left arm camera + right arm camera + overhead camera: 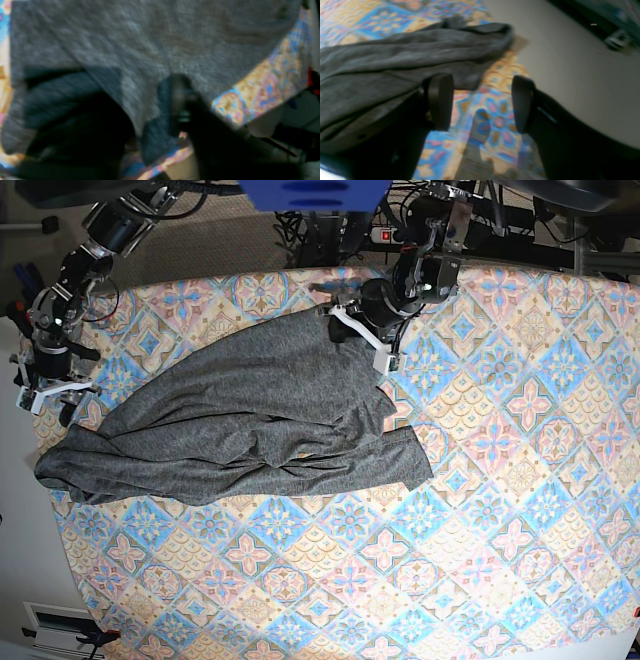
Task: Layout the t-shirt on the table in an organized manner, then fold the t-shirt properly
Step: 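Pull the shirt edge with the left gripper, stretching it between grippers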
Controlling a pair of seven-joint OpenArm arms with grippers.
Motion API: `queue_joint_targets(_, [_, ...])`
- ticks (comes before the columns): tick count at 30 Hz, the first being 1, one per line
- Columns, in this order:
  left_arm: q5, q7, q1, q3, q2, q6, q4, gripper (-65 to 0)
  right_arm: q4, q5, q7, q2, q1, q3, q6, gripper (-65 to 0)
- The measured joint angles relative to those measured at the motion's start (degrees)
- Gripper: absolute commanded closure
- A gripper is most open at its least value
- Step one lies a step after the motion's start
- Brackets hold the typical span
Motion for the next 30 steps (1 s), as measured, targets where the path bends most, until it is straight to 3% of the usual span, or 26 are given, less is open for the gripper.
queue_joint_targets(3, [0.0, 1.7, -1.92, 0.22, -0.22, 0.33, -0.26, 0.0, 0.02, -0.02, -0.04, 0.0, 0.02, 0.07, -0.02, -35.0])
queue_joint_targets(6, [0.55, 10.45, -6.4, 0.26, -0.33, 0.87, 0.85, 0.0, 0.07, -0.04, -0.11, 0.0, 0.04, 0.0, 0.15, -35.0])
queue_joint_targets(14, [0.02, 20.85, -15.67, 0.26, -0.11, 0.39, 14.73, 0.0, 0.07, -0.04, -0.02, 0.02, 0.02, 0.02, 0.0, -35.0])
queue_joint_targets(18, [-3.82, 20.72, -17.97, -2.27, -0.15, 0.35, 14.62, 0.0, 0.04, -0.02, -0.07, -0.02, 0.02, 0.02, 0.02, -35.0])
queue_joint_targets(23, [-10.56, 21.14, -17.42, -11.96, -0.74, 0.13, 14.58, 0.0, 0.04, 0.0, -0.02, -0.02, 0.0, 0.04, 0.02, -35.0])
queue_joint_targets(26, [-16.85, 20.96, -17.46, -17.55, -4.7, -0.07, 14.58, 0.0, 0.04, -0.02, -0.04, -0.02, 0.02, 0.02, 0.02, -35.0])
queue_joint_targets(30, [-19.87, 20.87, -16.04, -24.7, -9.51, 0.09, 14.58, 0.0, 0.04, -0.02, 0.0, 0.0, 0.0, 0.02, 0.02, -35.0])
